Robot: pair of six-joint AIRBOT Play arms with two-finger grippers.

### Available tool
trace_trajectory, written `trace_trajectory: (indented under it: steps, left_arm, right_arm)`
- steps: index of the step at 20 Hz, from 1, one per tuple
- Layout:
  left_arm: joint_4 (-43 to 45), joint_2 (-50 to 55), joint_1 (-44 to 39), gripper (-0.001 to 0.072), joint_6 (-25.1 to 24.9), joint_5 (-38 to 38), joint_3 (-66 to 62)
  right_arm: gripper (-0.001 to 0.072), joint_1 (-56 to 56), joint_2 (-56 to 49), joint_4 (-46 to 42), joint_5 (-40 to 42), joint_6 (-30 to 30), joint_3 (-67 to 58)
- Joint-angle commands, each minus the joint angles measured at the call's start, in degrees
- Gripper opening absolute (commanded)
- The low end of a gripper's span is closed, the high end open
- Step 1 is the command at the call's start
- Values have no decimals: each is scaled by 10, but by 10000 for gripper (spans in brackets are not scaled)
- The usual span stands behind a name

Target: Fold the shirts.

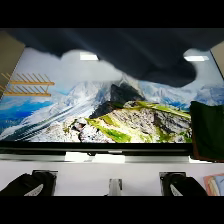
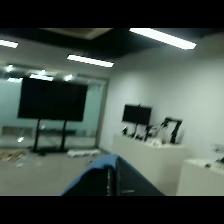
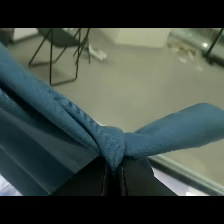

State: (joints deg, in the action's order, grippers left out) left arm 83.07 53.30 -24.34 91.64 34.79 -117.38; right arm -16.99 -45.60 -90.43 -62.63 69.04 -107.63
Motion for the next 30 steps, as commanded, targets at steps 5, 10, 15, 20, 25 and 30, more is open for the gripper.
trace_trajectory:
  steps: [5,10,15,20,25,30]
  left_arm:
    - [77,-27,-13,31,-20,-90,20]
    - [152,50,-12,32,-20,155,34]
    - [150,188,34,32,-13,262,146]
    - [116,343,55,34,63,264,162]
    - [-6,399,53,506,50,332,163]
    - [-43,390,90,633,-55,579,182]
  right_arm:
    - [31,0,10,-26,-207,41,-73]
    - [31,0,-70,22,-412,50,37]
    - [32,0,-84,66,-198,77,454]
    - [32,0,-185,82,82,193,600]
    - [80,0,-226,113,285,209,593]
    - [597,65,-225,73,166,140,534]
